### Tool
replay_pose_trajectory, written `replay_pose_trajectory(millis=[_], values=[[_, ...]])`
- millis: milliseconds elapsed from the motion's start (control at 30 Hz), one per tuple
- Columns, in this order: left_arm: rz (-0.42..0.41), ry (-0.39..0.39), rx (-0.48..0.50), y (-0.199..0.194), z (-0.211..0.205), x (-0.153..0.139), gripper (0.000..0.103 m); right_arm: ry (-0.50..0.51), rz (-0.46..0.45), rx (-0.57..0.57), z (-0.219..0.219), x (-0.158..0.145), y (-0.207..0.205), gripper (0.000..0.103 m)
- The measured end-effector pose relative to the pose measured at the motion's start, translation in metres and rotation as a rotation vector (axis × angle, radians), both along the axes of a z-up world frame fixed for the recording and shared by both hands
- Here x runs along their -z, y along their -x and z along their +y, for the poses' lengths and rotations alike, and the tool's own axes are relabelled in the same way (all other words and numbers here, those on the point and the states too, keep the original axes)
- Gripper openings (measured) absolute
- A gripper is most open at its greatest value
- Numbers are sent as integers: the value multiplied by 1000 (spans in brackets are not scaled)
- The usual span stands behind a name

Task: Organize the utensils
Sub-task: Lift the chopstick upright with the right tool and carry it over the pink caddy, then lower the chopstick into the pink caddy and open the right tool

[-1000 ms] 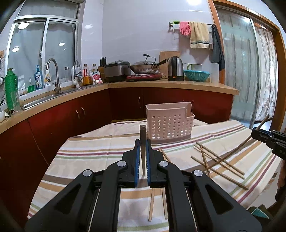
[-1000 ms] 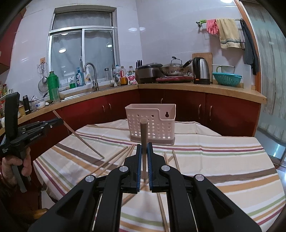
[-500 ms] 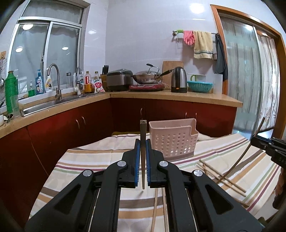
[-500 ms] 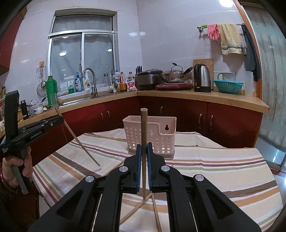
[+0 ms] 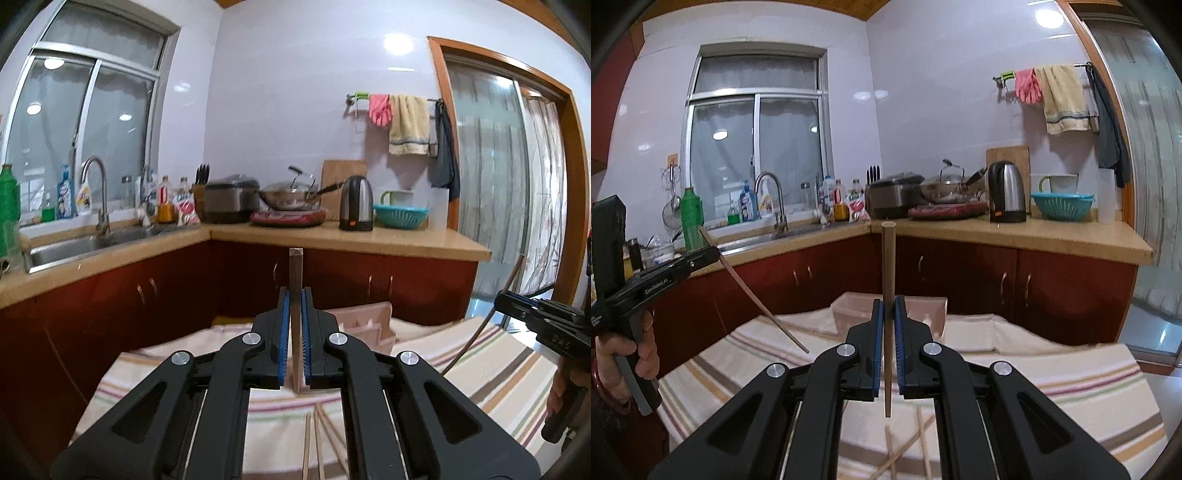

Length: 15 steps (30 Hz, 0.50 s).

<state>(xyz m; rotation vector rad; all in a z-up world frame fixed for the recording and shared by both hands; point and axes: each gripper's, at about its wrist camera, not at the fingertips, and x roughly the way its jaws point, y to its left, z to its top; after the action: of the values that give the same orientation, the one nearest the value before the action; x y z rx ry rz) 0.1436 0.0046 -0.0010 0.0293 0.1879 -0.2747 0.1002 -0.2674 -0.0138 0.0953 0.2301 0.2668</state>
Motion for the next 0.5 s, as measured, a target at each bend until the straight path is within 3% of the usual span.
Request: replay_pose_trajectory(millis=[333,500], values=[[-50,51,44,-57,-19,-40,7,11,-84,24,-12,-36,-51,7],[-17,55,59,-85,-32,-38,7,26,-89,40,-13,-36,-85,7]])
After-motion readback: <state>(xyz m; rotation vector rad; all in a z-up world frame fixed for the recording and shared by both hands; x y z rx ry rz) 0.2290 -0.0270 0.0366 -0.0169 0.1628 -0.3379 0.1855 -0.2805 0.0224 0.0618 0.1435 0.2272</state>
